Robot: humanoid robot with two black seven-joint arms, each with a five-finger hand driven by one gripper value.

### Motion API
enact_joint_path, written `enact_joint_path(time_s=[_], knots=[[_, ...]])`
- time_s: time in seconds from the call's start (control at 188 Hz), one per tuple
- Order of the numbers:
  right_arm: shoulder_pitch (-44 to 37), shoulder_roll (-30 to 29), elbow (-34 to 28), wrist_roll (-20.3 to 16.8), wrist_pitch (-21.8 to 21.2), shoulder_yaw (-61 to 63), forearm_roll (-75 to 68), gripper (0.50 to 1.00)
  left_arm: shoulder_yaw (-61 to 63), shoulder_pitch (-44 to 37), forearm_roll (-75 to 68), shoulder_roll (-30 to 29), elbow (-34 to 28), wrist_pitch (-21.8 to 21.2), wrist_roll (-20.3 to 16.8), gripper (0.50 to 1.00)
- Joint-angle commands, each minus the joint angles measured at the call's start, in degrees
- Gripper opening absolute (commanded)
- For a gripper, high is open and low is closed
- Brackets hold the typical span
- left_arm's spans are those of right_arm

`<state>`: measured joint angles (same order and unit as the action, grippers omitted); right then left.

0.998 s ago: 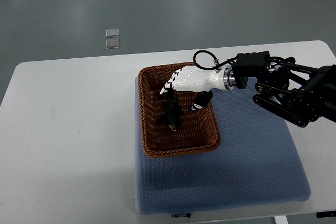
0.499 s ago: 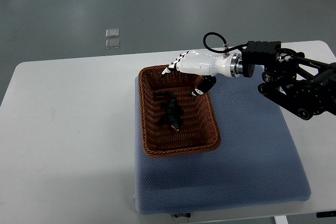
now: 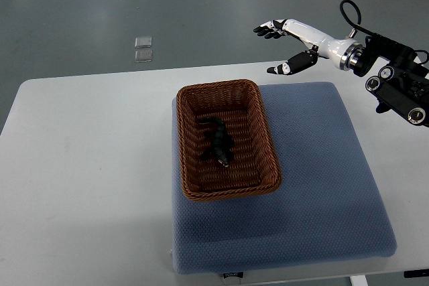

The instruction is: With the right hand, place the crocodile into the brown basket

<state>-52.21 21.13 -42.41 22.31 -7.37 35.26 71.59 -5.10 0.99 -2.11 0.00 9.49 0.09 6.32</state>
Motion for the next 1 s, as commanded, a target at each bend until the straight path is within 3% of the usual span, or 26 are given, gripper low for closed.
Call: enact_joint_path(time_s=[0.0,0.478,0.69,0.748,0.992], knots=[[1.49,0.05,3.3,-0.95,0.16,-0.02,-9.27,0.844,0.0,-0.03,0.0,0.0,0.0,0.0,0.01,1.0],[6.5,0.67,5.76,-6.14,0.77,-0.11,-45.14,0.844,0.0,-0.03,0.0,0.0,0.0,0.0,-0.08,1.0],[7.29,0.05,5.67,-6.58,2.27,-0.11,-57.62,0.866,0.0,-0.03,0.0,0.0,0.0,0.0,0.01,1.0],[7.47,-0.04,5.67,-6.58,2.18,-0.11,-60.08,0.911,0.0,0.06,0.0,0.0,0.0,0.0,0.01,1.0],[8.35,-0.39,5.76,-6.41,1.83,-0.02,-65.53,0.93,0.0,0.06,0.0,0.0,0.0,0.0,0.01,1.0]])
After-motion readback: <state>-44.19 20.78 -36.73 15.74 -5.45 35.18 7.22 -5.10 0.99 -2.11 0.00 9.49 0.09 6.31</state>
